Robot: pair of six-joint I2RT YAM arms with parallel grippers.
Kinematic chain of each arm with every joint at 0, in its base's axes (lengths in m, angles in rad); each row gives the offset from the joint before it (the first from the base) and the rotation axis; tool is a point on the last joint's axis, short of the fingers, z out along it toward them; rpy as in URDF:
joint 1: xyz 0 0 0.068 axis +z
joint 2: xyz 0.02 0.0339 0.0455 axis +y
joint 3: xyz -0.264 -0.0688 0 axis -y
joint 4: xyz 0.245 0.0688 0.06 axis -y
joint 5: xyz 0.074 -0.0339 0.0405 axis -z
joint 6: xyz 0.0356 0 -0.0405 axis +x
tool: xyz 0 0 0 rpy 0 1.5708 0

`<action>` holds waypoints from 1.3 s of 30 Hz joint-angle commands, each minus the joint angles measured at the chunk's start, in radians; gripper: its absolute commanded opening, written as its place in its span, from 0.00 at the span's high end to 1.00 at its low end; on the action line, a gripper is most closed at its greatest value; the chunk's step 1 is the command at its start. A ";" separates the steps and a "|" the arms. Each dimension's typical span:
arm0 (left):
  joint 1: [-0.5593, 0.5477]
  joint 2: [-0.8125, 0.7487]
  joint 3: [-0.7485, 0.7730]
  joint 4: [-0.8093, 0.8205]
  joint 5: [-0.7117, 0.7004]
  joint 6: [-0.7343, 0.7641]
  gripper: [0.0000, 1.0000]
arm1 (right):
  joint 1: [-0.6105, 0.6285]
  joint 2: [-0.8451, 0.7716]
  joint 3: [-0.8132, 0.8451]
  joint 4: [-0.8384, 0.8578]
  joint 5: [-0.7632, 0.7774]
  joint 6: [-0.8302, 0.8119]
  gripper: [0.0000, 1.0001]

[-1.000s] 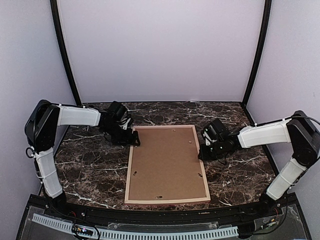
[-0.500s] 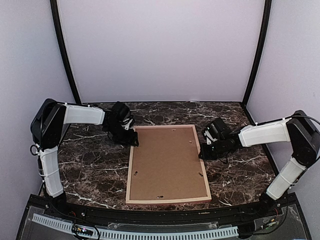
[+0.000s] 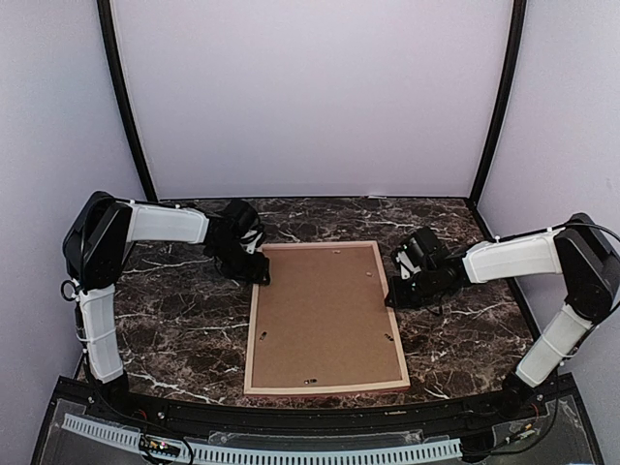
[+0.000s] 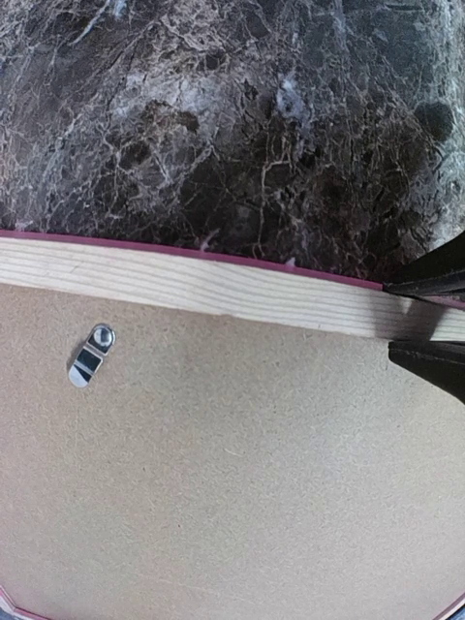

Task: Put the photo into the frame
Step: Press the fastener onto the backboard.

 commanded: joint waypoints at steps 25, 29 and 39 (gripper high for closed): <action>-0.014 0.006 -0.050 -0.032 -0.011 0.050 0.65 | -0.017 0.055 0.003 0.006 -0.002 -0.029 0.84; -0.013 0.006 -0.051 -0.033 -0.010 0.055 0.70 | -0.017 0.057 0.003 0.008 -0.005 -0.030 0.85; -0.013 -0.002 -0.057 -0.028 -0.002 0.058 0.71 | -0.017 0.059 0.003 0.007 -0.011 -0.029 0.85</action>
